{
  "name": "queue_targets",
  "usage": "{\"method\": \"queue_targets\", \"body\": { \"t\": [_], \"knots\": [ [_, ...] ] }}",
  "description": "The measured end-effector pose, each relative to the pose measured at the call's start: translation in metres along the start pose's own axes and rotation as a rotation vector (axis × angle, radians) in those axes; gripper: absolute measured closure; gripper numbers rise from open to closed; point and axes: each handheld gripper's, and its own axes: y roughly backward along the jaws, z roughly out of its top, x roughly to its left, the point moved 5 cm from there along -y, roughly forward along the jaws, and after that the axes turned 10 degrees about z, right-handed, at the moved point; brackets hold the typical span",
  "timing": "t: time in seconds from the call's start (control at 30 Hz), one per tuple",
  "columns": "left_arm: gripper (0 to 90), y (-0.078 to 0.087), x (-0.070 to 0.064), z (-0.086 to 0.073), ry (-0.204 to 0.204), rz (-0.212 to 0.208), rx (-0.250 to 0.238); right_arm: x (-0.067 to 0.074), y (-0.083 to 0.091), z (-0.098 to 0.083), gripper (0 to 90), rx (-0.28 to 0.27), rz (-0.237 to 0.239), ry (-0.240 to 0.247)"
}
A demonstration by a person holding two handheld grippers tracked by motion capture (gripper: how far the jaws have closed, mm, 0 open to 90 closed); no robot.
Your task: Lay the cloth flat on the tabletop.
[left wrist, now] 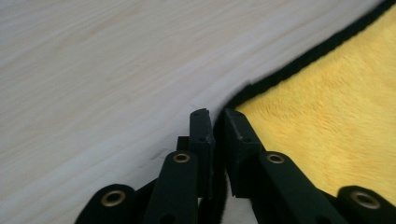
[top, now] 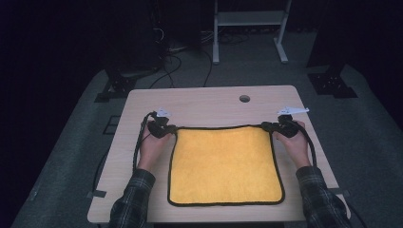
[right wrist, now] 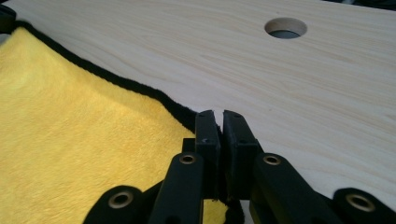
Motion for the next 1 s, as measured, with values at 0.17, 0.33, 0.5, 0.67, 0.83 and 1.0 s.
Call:
{"method": "queue_targets", "body": {
  "t": [0.17, 0.33, 0.5, 0.67, 0.83, 1.0],
  "knots": [
    [75.3, 0.005, 0.007, -0.001, 0.03, 0.005, -0.015, -0.009, 0.005, 0.001, 70.0, -0.035, -0.06, -0.01],
    [56.5, 0.017, 0.008, -0.007, 0.055, 0.001, -0.031, -0.005, 0.014, -0.001, 59.7, -0.01, -0.055, 0.009],
    [48.1, 0.037, 0.007, -0.017, 0.06, -0.003, -0.056, 0.004, 0.024, -0.003, 50.9, -0.014, -0.083, 0.035],
    [44.7, 0.055, -0.001, -0.034, 0.052, -0.007, -0.06, 0.01, 0.031, -0.013, 45.4, 0.003, -0.093, 0.04],
    [38.1, 0.067, -0.01, -0.05, 0.096, -0.039, -0.058, 0.009, 0.041, -0.029, 43.9, 0.032, -0.117, 0.029],
    [34.2, 0.076, -0.022, -0.062, 0.102, -0.058, -0.059, 0.007, 0.053, -0.042, 37.9, 0.056, -0.133, 0.008]
  ]
}}
